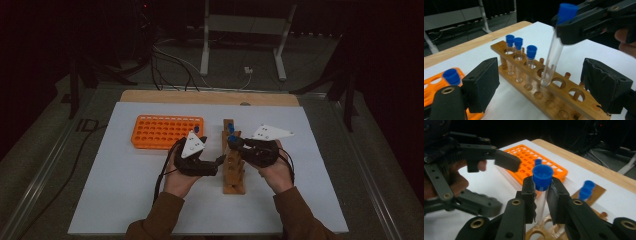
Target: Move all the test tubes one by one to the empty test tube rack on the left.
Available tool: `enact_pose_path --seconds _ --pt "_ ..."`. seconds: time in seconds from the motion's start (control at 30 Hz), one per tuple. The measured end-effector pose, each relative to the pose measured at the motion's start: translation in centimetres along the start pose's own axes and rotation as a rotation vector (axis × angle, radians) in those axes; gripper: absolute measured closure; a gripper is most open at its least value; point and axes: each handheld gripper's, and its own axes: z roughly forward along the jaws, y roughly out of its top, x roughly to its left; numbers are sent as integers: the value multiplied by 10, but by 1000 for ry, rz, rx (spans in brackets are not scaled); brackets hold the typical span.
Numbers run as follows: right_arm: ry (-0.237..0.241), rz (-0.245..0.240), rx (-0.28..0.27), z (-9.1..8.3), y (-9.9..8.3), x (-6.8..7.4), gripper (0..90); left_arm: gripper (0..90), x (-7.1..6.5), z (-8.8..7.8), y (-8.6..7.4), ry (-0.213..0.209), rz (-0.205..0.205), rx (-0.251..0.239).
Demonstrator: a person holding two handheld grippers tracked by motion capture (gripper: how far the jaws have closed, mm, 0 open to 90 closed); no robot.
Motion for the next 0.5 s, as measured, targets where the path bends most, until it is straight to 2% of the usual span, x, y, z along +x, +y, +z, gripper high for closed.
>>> enact_pose_path --seconds 0.13,0.2,0.37,0.5 --pt "25 4 2 5 0 4 773 215 -2 6 0 -13 9 20" --pt "35 5 2 6 1 6 773 245 -4 8 0 3 12 16" --pt "50 5 2 8 2 9 772 500 -6 9 0 0 24 7" --pt "59 8 -1 9 2 11 772 634 -7 10 0 -2 39 9"
